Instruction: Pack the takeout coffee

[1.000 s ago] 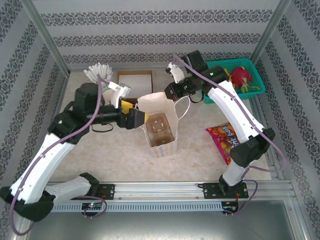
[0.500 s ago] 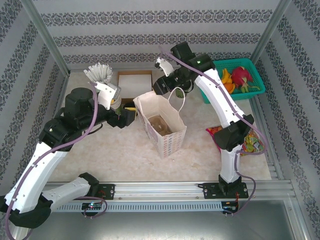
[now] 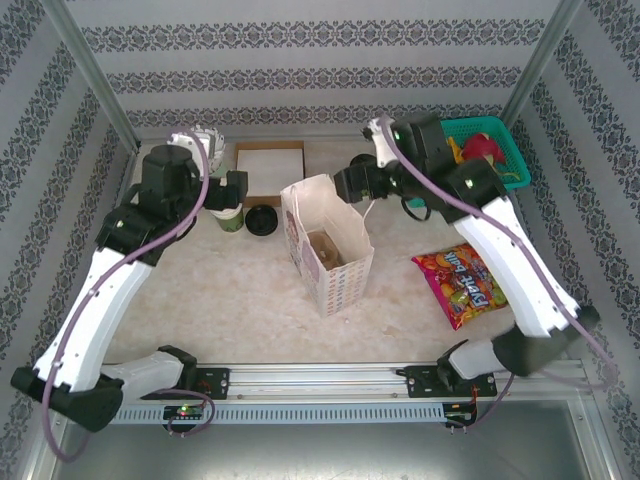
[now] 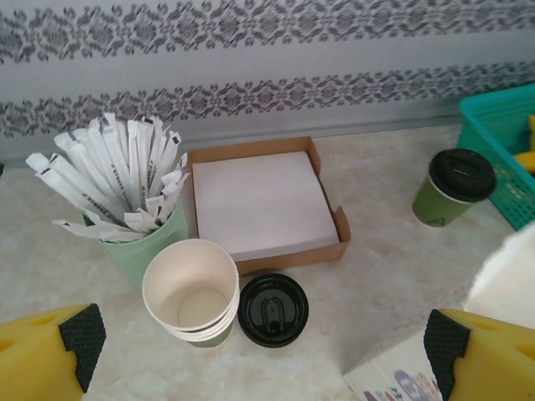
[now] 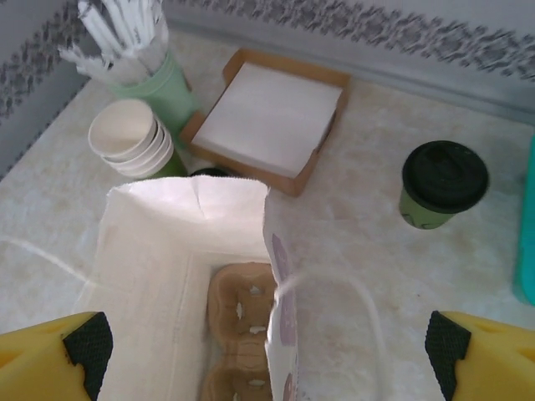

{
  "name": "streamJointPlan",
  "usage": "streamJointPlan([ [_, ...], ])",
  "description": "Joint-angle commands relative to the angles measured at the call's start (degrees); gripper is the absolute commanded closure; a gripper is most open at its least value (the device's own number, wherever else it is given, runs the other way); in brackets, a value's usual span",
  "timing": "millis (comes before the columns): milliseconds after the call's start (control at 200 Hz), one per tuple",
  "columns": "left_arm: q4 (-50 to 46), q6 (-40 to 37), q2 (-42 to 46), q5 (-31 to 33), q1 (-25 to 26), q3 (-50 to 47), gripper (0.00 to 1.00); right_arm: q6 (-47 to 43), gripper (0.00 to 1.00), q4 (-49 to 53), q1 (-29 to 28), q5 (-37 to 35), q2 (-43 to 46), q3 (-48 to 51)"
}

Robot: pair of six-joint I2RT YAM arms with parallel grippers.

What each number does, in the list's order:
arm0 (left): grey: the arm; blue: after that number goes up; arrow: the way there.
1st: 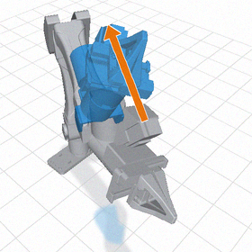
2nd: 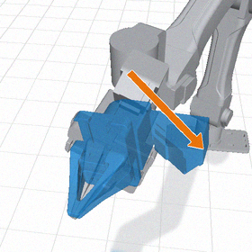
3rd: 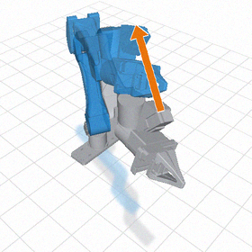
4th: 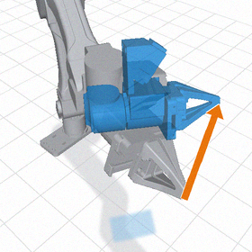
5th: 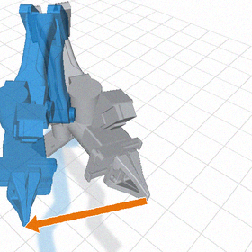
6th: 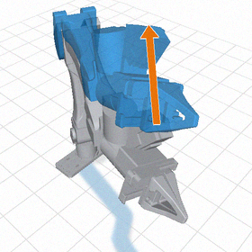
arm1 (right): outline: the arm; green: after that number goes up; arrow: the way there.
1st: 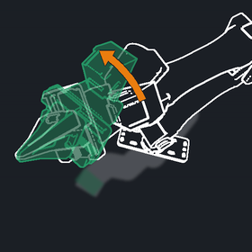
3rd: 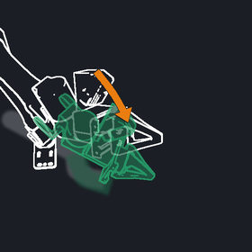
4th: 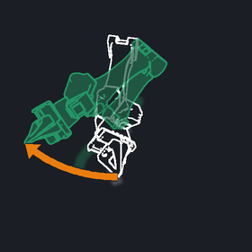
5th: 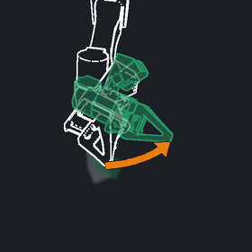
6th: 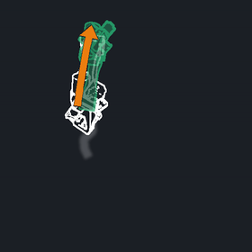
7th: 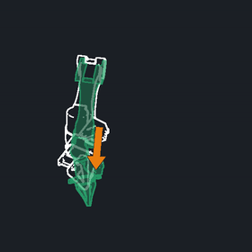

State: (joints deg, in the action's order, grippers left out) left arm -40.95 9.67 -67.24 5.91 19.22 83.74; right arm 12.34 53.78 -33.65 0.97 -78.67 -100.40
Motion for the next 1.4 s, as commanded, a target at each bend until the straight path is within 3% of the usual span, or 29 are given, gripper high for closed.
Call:
streamJointPlan([
  [0,1.0,8.0,-4.3,-0.8,-2.8,2.9,0.00,7.2,0.02,-5.9,-1.8,-8.4,6.1,10.5],
  [205,-0.6,13.0,-15.4,-5.4,-5.7,9.6,0.00,12.2,0.02,-16.2,-3.2,-4.9,19.6,28.2],
  [525,-5.6,17.5,-30.7,-18.5,-5.5,19.7,0.00,1.8,0.02,-15.2,-2.8,11.6,33.6,43.9],
  [664,-9.1,17.3,-34.4,-20.7,-4.5,20.9,0.00,0.7,0.03,-17.5,-1.4,16.9,37.2,51.2],
  [729,-10.8,16.9,-35.4,-21.1,-3.6,20.7,0.00,0.6,0.03,-19.3,-1.0,18.6,36.4,53.3],
  [904,-12.5,16.4,-35.4,-21.3,-1.5,17.2,0.00,-3.2,0.04,-23.2,-0.8,14.7,30.0,54.9],
  [1134,-11.3,18.4,-29.4,-20.7,-1.5,9.6,0.00,-11.9,0.12,-25.7,1.6,27.8,20.0,50.4],
  [1399,-11.2,20.2,-21.8,-15.8,-1.7,2.3,0.00,-17.9,0.15,-25.1,2.2,33.1,9.6,43.5],
])
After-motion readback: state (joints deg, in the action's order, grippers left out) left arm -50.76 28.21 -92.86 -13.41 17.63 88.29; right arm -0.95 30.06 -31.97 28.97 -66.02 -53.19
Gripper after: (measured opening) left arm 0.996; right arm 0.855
